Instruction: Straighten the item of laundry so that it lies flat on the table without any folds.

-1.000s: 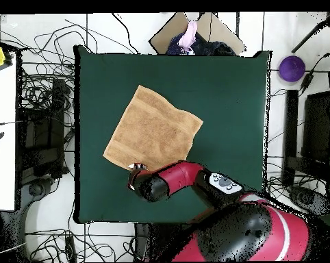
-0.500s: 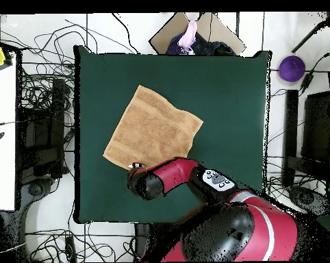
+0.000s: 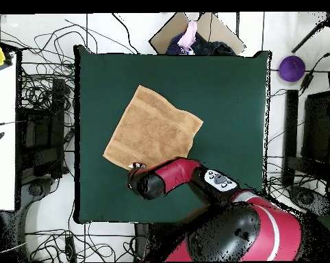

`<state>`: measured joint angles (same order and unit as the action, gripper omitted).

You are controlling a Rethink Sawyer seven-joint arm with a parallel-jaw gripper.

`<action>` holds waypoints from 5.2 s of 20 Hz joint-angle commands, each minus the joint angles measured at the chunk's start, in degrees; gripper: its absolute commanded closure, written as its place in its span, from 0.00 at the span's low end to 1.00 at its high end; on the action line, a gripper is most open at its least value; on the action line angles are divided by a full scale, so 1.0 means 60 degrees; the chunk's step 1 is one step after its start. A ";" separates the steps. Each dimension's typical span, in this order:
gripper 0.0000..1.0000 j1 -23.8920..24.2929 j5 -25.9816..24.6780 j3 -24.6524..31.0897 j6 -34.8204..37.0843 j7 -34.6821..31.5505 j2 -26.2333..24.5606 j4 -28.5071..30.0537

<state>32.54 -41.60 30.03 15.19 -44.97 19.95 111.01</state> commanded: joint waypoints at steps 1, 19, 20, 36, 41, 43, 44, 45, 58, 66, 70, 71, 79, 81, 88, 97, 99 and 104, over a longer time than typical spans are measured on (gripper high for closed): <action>1.00 0.0892 -0.1311 -0.1529 0.1848 0.1039 -0.1005 -0.3451; 1.00 0.2174 -0.1614 -0.0604 0.2724 0.2118 -0.1310 -0.3893; 1.00 0.2223 -0.1647 -0.0568 0.2738 0.2148 -0.1318 -0.3905; 1.00 0.2053 -0.1426 -0.0566 0.2321 0.1466 -0.1114 -0.3593; 1.00 0.1796 -0.1242 -0.0553 0.2118 0.0935 -0.0868 -0.3298; 1.00 0.1678 -0.1170 -0.0542 0.2105 0.0776 -0.0759 -0.3169; 1.00 0.1621 -0.1120 -0.0520 0.2115 0.0724 -0.0747 -0.3129; 1.00 0.1565 -0.1090 -0.0471 0.2113 0.0710 -0.0739 -0.3083; 1.00 0.1285 -0.1277 -0.0254 0.2789 0.1805 -0.0866 -0.3470; 1.00 0.1782 -0.1530 -0.0418 0.2785 0.1824 -0.1007 -0.3991; 1.00 0.1898 -0.1621 -0.0616 0.2640 0.1594 -0.1037 -0.4136; 1.00 0.1916 -0.1632 -0.0655 0.2615 0.1537 -0.1029 -0.4149; 1.00 0.2229 -0.1816 -0.0751 0.2394 0.1580 -0.1042 -0.4126; 1.00 0.2307 -0.1814 -0.0769 0.2376 0.1530 -0.1055 -0.4119; 1.00 0.2517 -0.1736 -0.0514 0.2462 0.1604 -0.1084 -0.4022; 1.00 0.2591 -0.1617 -0.0296 0.2399 0.1463 -0.1054 -0.3884; 1.00 0.2567 -0.1528 -0.0284 0.2396 0.1337 -0.0984 -0.3817; 1.00 0.2176 -0.1175 -0.0363 0.2348 0.0469 -0.0333 -0.3296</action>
<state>43.96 -41.74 39.26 26.72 -38.78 13.02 108.77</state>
